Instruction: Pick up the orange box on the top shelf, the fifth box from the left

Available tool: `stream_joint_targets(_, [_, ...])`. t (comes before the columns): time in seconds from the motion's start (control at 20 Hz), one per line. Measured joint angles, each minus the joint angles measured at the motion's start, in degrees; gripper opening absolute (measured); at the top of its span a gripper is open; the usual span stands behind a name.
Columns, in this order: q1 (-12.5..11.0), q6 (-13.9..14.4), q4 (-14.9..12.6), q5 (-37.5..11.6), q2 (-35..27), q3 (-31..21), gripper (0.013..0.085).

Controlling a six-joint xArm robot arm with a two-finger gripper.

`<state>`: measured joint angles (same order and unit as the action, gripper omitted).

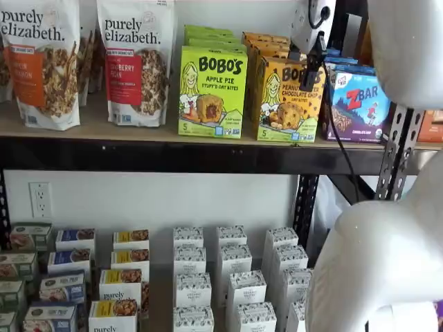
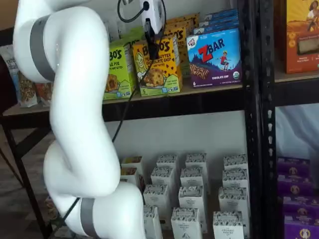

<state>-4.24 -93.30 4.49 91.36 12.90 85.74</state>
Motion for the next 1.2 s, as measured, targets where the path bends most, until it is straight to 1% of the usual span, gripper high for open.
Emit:
stream_joint_targets(0.05, [-0.1, 0.0, 0.1, -0.2, 0.1, -0.2, 0.0850])
stream_joint_targets(0.1, [-0.2, -0.1, 0.4, -0.7, 0.3, -0.5, 0.0810])
stream_joint_targets(0.15, [-0.3, -0.2, 0.6, -1.0, 0.5, -0.8, 0.0810])
stream_joint_targets(0.2, [-0.3, -0.3, 0.8, -1.1, 0.6, -0.9, 0.0770])
stream_joint_targets(0.25, [-0.4, -0.3, 0.9, -1.1, 0.6, -0.9, 0.0770])
stream_joint_targets(0.3, [-0.4, -0.3, 1.0, -1.1, 0.6, -0.9, 0.0730])
stream_joint_targets(0.35, [-0.5, -0.3, 1.0, -1.1, 0.5, -0.8, 0.0730])
stream_joint_targets(0.4, [-0.5, -0.4, 1.1, -1.0, 0.5, -0.7, 0.0690])
stream_joint_targets(0.45, [-0.5, -0.4, 1.1, -1.0, 0.5, -0.7, 0.0690])
stream_joint_targets(0.5, [-0.5, -0.4, 1.2, -1.1, 0.5, -0.7, 0.0650])
stream_joint_targets(0.55, [-0.6, -0.4, 1.2, -1.2, 0.5, -0.8, 0.0650])
stream_joint_targets(0.6, [-0.6, -0.5, 1.3, -1.4, 0.6, -0.9, 0.0610])
stream_joint_targets(0.65, [-0.6, -0.5, 1.3, -1.5, 0.7, -1.0, 0.0610])
stream_joint_targets(0.75, [-0.7, -0.5, 1.4, -1.6, 0.7, -1.0, 0.0530])
stream_joint_targets(1.0, [-0.4, -0.4, 0.6, -1.3, 0.6, -0.8, 0.0530])
stream_joint_targets(1.2, [-0.5, -0.4, 1.0, -1.5, 0.6, -1.0, 0.0530])
